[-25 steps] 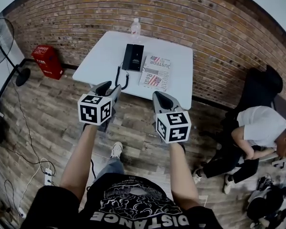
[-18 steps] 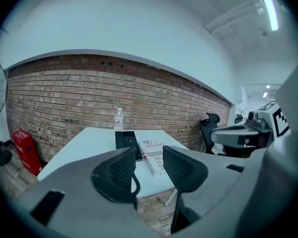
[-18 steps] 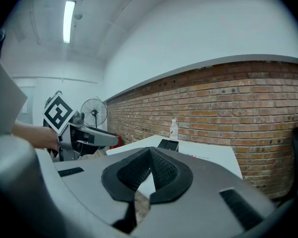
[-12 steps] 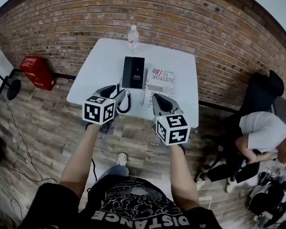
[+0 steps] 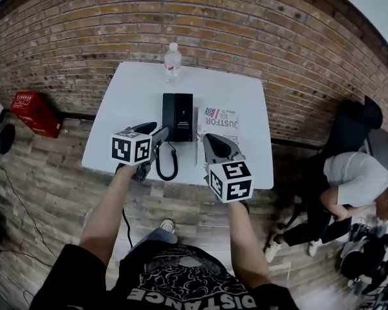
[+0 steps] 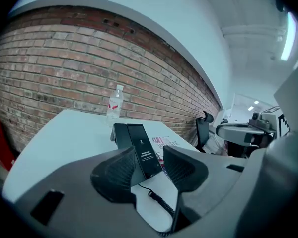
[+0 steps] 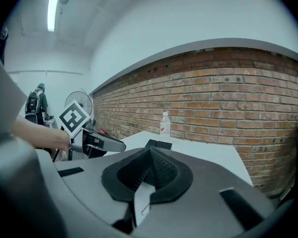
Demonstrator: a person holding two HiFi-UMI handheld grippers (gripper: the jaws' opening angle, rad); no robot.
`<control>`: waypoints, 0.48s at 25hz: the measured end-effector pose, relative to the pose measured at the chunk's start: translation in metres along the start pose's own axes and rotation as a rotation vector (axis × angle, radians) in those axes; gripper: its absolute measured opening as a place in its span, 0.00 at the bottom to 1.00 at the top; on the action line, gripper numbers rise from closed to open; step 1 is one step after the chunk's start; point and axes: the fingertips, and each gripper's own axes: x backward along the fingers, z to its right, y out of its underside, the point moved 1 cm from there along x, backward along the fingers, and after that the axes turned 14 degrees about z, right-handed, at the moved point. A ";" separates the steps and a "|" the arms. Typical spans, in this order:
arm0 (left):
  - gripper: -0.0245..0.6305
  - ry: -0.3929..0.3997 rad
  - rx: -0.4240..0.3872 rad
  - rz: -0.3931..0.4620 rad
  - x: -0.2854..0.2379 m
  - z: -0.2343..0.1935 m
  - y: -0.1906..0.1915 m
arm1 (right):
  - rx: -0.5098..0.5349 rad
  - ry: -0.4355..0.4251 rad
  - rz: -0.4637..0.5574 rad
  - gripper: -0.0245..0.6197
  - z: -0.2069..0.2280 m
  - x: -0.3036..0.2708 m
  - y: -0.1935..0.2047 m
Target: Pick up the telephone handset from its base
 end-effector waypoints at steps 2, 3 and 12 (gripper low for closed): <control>0.28 0.026 0.040 -0.031 -0.015 -0.014 0.006 | 0.003 0.009 -0.011 0.04 0.006 -0.011 0.004; 0.28 0.036 0.058 -0.045 -0.022 -0.021 0.009 | 0.004 0.014 -0.017 0.04 0.008 -0.015 0.006; 0.28 0.137 0.249 -0.121 -0.070 -0.074 0.035 | 0.002 0.053 -0.075 0.04 0.025 -0.052 0.028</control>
